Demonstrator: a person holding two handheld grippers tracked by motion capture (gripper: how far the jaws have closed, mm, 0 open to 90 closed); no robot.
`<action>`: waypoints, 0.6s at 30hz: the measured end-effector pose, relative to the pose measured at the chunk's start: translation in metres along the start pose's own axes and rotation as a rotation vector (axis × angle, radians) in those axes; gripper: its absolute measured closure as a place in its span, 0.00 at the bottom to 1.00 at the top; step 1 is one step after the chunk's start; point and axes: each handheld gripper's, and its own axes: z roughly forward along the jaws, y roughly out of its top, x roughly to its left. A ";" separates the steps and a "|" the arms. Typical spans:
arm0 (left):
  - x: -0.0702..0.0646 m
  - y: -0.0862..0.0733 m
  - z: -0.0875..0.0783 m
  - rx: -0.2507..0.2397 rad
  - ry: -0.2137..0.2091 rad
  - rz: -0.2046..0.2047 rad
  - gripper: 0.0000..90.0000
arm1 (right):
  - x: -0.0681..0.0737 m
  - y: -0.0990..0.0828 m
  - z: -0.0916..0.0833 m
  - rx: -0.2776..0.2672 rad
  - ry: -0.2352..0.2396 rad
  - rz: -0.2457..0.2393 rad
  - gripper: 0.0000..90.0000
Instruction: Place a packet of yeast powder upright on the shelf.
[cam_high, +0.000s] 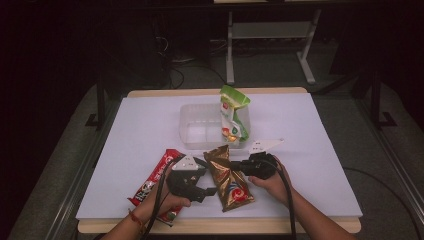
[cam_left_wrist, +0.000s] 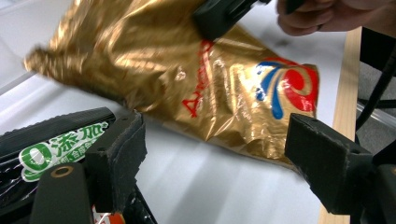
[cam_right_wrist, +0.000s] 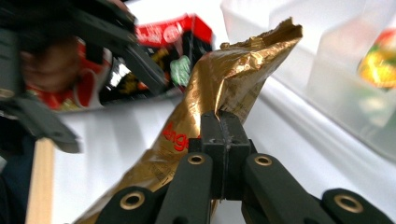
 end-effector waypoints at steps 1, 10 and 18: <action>0.000 0.000 0.000 -0.004 0.002 -0.006 0.22 | 0.001 0.000 -0.003 -0.022 0.003 -0.008 1.00; 0.005 0.013 0.004 -0.051 -0.049 -0.048 0.22 | 0.013 0.005 -0.021 -0.130 0.045 -0.091 1.00; 0.004 0.025 0.009 -0.096 -0.041 -0.038 0.32 | 0.017 0.008 -0.026 -0.172 0.074 -0.130 1.00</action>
